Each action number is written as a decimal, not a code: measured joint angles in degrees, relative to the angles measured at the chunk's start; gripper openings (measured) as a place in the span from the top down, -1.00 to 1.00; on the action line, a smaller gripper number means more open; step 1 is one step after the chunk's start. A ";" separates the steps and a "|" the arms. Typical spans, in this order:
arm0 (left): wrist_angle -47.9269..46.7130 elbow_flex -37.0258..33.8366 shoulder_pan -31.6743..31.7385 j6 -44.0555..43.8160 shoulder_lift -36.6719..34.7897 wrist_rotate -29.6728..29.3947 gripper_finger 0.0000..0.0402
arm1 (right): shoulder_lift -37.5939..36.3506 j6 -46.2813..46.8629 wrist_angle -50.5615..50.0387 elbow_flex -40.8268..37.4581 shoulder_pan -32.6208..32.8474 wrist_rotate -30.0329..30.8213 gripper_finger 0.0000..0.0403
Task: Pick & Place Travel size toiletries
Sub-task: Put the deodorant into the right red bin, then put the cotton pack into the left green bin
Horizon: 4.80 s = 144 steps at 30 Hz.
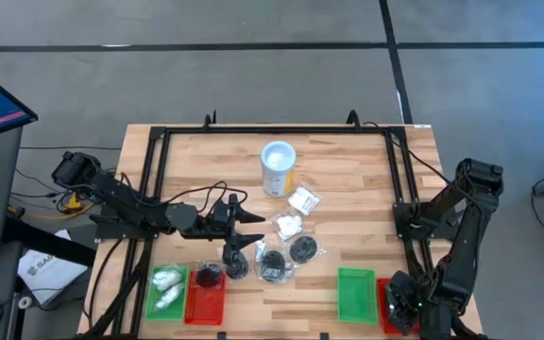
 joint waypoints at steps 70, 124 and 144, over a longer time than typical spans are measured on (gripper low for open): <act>-10.91 0.04 14.12 -18.71 18.51 3.17 -0.05 | -7.47 -19.15 -0.59 0.17 -8.79 7.75 0.33; -12.82 4.17 16.65 -21.12 31.01 9.07 0.50 | -8.59 -60.51 14.25 0.17 -28.70 14.21 0.33; -13.28 4.09 16.53 -19.07 29.54 9.03 1.00 | -8.59 -62.23 14.19 0.17 -28.68 15.87 0.37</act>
